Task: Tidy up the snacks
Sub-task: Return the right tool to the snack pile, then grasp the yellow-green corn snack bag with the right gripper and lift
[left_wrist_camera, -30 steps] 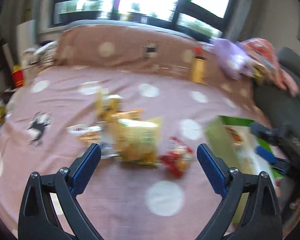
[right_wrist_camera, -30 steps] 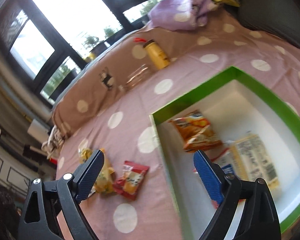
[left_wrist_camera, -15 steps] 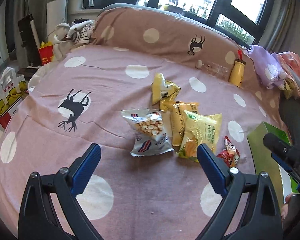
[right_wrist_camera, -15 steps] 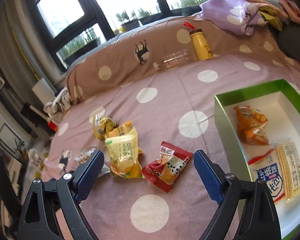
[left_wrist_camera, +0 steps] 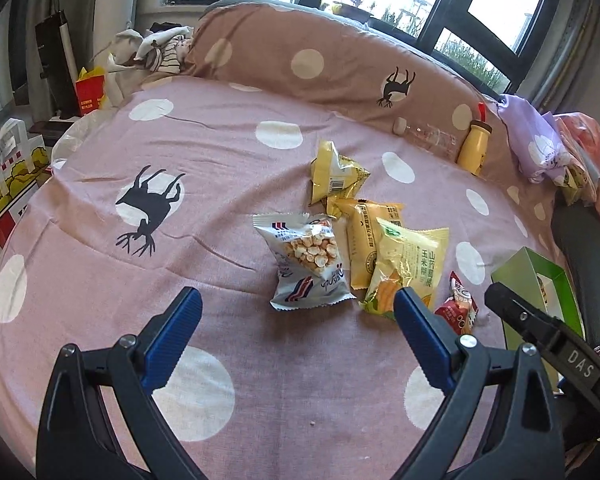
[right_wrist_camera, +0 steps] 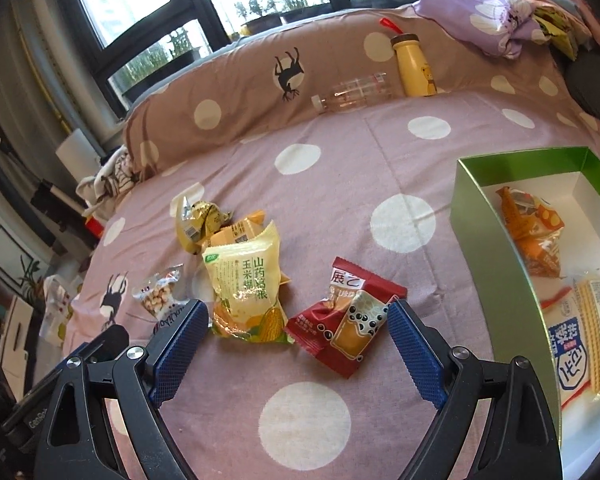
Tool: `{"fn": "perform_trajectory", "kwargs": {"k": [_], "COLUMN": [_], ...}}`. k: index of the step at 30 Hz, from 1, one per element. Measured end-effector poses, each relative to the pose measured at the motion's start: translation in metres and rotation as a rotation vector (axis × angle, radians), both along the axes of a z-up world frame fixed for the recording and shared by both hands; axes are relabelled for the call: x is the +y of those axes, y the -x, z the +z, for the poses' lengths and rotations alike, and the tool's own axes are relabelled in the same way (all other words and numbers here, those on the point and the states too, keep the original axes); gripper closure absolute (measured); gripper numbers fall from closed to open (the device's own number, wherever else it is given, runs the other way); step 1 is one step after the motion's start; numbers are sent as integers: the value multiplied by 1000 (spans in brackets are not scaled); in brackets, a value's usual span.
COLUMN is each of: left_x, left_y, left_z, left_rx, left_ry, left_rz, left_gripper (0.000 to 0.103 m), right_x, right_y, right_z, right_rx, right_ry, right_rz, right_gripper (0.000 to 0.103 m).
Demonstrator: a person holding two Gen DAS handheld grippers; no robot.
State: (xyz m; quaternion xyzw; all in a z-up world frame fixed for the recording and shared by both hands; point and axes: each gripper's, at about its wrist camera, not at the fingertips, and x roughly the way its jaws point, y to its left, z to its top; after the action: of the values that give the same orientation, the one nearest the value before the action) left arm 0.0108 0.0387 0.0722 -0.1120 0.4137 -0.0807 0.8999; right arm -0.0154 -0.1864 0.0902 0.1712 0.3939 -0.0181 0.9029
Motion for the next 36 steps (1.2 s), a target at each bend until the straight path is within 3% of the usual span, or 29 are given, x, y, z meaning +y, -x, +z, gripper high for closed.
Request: {"fn": "perform_trajectory", "kwargs": {"k": [4, 13, 23, 31, 36], "left_x": [0, 4, -8, -25, -44], "left_y": [-3, -5, -9, -19, -37], "left_z": [-3, -8, -9, -15, -17], "left_rx": [6, 24, 33, 52, 34], "left_ry": [-40, -23, -3, 22, 47], "left_rz": [3, 0, -53, -116, -195], "left_gripper": [6, 6, 7, 11, 17], "right_x": [3, 11, -10, -3, 13], "right_y": [-3, -9, -17, -53, -80], "right_z": [-4, -6, -3, -13, -29], "right_rx": [10, 23, -2, 66, 125], "right_ry": [-6, -13, -169, -159, -194], "right_rz": [4, 28, 15, 52, 129], "right_gripper": [11, 11, 11, 12, 22]}}
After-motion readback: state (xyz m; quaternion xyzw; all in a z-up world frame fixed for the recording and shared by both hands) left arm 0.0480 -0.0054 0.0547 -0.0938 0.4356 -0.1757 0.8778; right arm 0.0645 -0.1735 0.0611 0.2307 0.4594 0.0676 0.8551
